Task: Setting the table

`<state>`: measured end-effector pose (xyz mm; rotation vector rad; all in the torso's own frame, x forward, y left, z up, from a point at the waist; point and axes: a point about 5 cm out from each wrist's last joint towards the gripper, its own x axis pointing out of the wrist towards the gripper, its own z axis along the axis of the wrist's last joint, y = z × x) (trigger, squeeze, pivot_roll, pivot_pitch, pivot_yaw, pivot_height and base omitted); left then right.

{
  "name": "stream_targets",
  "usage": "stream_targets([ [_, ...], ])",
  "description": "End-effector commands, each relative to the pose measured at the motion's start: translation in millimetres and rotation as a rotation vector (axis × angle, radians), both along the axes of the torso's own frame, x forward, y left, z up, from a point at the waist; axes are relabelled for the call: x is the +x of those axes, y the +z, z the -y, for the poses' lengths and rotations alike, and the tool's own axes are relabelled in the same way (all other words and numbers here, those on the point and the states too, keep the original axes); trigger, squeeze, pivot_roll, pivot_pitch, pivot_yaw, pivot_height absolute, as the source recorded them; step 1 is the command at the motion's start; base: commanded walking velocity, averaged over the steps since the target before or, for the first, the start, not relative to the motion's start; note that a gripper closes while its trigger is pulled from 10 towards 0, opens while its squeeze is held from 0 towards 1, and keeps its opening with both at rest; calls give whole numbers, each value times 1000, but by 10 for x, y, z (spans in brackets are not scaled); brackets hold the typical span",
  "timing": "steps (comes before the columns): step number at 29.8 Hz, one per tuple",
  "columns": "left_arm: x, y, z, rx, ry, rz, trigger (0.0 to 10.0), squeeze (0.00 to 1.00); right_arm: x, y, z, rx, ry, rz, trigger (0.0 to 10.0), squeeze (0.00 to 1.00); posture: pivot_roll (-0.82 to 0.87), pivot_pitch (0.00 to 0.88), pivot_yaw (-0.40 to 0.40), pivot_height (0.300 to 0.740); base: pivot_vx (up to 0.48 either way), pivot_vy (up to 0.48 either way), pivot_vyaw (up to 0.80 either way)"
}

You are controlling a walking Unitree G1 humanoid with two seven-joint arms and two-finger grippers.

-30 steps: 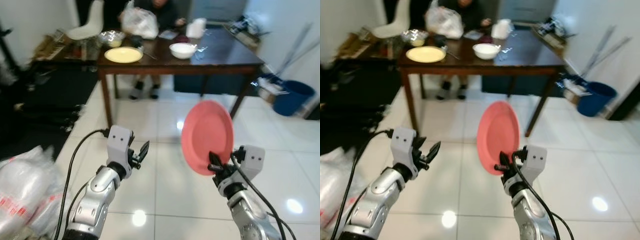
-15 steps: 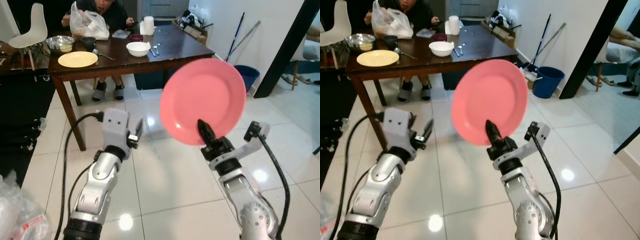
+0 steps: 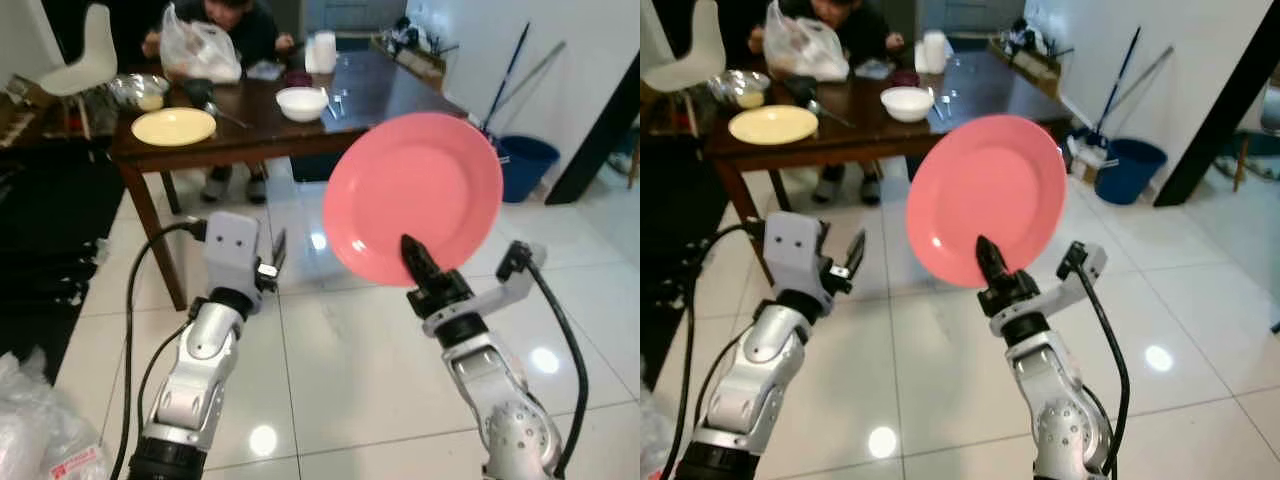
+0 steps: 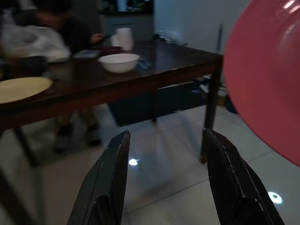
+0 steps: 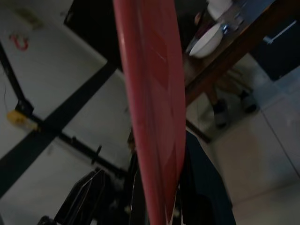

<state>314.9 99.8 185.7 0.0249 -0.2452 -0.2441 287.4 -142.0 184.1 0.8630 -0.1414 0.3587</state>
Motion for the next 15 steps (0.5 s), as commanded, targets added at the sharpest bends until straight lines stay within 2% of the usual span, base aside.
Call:
stream_targets([
  [1,-16,-9,65,17,-28,6,10000,0,-11,-11,54,5,-17,-8,10000,0,-106,0,53,740,472,0,0],
  [6,-16,-6,93,17,-44,8,10000,0,-10,-23,69,4,-23,-16,10000,0,-112,0,56,740,472,0,-84],
  [15,-17,-7,96,20,-54,8,10000,0,-21,-37,77,-1,-29,-26,10000,0,-112,0,61,740,472,0,-733],
])
